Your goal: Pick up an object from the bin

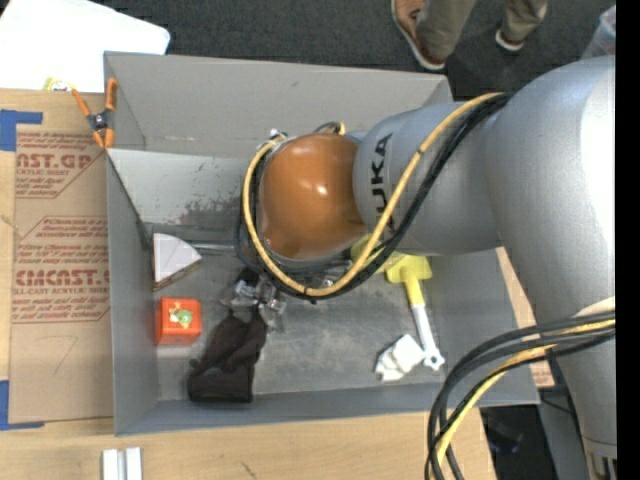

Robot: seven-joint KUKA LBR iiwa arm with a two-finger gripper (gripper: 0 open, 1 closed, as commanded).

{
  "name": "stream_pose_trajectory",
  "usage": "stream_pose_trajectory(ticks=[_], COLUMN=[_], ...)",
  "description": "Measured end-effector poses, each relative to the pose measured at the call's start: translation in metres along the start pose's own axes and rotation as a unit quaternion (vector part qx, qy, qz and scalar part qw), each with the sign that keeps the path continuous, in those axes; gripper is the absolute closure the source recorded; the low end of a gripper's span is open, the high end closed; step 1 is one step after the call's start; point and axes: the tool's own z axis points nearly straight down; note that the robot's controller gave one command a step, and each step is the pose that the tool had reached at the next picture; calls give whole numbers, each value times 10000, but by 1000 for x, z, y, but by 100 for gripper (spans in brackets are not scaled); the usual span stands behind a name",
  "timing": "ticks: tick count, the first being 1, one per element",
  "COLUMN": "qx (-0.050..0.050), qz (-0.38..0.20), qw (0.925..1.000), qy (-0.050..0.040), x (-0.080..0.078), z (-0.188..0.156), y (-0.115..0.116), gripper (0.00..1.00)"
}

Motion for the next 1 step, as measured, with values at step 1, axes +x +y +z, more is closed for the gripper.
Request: stream_pose_trajectory(ticks=[1], qx=[-1], qz=[1], qw=[10000], qy=[0], x=[0], z=[-3], y=[0], gripper=[100])
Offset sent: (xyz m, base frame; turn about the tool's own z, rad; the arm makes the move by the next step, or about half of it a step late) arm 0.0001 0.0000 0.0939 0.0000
